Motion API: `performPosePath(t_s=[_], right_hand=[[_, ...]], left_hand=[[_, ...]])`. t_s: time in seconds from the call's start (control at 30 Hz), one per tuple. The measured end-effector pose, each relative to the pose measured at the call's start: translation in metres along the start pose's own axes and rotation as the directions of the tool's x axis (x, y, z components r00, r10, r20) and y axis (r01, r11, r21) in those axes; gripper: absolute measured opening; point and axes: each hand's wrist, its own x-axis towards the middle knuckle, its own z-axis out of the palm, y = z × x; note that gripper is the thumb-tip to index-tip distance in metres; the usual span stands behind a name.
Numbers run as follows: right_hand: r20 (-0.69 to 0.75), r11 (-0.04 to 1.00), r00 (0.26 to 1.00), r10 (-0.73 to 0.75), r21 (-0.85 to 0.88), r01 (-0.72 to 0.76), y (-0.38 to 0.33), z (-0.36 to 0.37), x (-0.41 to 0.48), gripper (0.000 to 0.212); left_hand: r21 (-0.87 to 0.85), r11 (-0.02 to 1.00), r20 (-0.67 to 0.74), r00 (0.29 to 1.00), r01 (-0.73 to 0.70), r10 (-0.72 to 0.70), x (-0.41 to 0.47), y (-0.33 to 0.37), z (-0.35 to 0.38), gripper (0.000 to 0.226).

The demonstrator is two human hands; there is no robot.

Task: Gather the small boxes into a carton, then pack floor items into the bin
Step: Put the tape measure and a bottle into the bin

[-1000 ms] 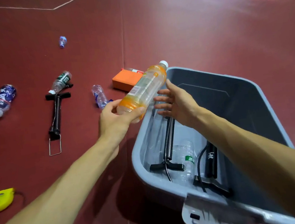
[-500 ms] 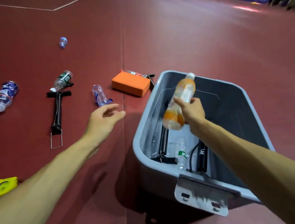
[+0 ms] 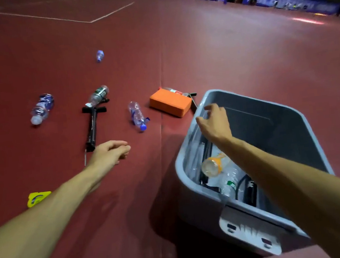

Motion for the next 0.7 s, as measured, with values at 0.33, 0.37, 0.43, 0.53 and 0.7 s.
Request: performPosePath(t_s=[0.33,0.37,0.43,0.53,0.7], right_hand=[[0.570,0.858,0.717,-0.402,-0.038,0.512,-0.158,0.173,-0.061,0.049],[0.639,0.857,0.671,-0.375,-0.036,0.514,-0.165,0.193,-0.071,0.052],[0.744,0.847,0.584,-0.324,-0.048,0.530,-0.175,0.230,-0.092,0.057],[0.826,0.822,0.510,-0.241,-0.106,0.560,-0.175,0.274,-0.119,0.069],[0.843,0.880,0.504,-0.187,-0.084,0.467,-0.163,0.343,-0.152,0.075]], left_hand=[[0.201,0.969,-0.184,0.977,0.143,-0.106,-0.022,-0.058,-0.134,0.012],[0.223,0.961,-0.206,0.971,0.164,-0.118,-0.025,-0.066,-0.151,0.010],[0.255,0.945,-0.246,0.959,0.203,-0.140,-0.031,-0.080,-0.181,0.008],[0.250,0.933,-0.292,0.939,0.259,-0.182,-0.038,-0.100,-0.219,0.008],[0.381,0.858,-0.276,0.928,0.344,-0.250,-0.048,-0.141,-0.266,0.016]])
